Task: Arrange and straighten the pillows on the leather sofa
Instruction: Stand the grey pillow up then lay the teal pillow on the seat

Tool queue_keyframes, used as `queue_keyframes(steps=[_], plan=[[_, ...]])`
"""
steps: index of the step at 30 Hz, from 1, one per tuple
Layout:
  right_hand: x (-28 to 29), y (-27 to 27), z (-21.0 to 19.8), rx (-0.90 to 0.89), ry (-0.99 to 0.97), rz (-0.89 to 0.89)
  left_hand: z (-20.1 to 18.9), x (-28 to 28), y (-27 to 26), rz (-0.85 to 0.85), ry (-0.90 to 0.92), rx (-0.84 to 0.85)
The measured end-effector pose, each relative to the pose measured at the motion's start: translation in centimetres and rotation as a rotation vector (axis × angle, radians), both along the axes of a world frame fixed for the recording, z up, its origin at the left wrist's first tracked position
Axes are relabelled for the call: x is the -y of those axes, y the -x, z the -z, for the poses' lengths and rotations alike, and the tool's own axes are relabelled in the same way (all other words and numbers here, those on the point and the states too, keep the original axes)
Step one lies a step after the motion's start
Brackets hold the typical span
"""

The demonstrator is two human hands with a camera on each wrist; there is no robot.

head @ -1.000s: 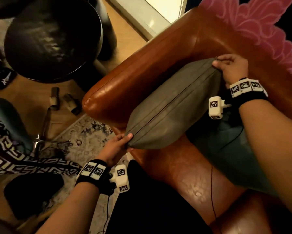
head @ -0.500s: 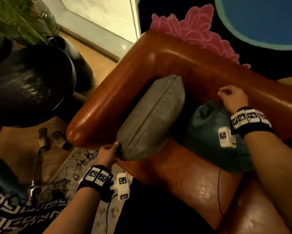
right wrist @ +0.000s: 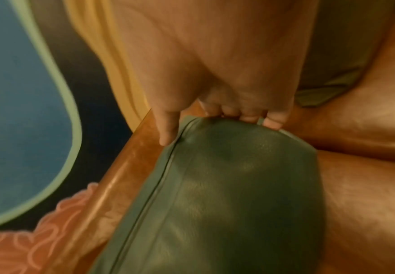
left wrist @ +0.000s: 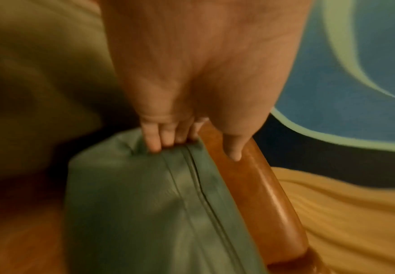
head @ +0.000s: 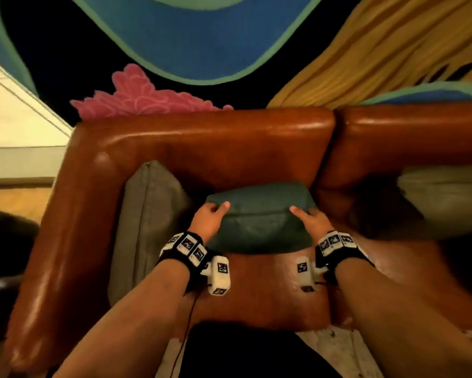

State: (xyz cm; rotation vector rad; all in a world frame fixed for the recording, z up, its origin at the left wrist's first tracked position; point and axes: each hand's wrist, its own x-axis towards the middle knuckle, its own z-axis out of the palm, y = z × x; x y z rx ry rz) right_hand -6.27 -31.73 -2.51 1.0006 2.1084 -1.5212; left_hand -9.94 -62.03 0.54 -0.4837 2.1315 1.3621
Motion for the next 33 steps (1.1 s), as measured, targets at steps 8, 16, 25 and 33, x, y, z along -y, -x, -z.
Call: queue_keyframes(steps=[8,16,25,33], plan=[[0.1,-3.8,-0.2,0.046,0.260,0.081,3.5,0.4,-1.2,-0.201,-0.267,0.439],[0.6,-5.2,-2.0,-0.022,0.300,0.095,0.1,-0.2,-1.6,-0.249,-0.292,0.424],[1.3,-4.9,-5.6,0.003,0.402,0.244,-1.9,-0.1,-1.6,-0.348,-0.317,0.405],[-0.5,-5.3,-8.1,0.332,0.427,0.171,-3.7,2.3,1.5,-0.281,-0.501,0.351]])
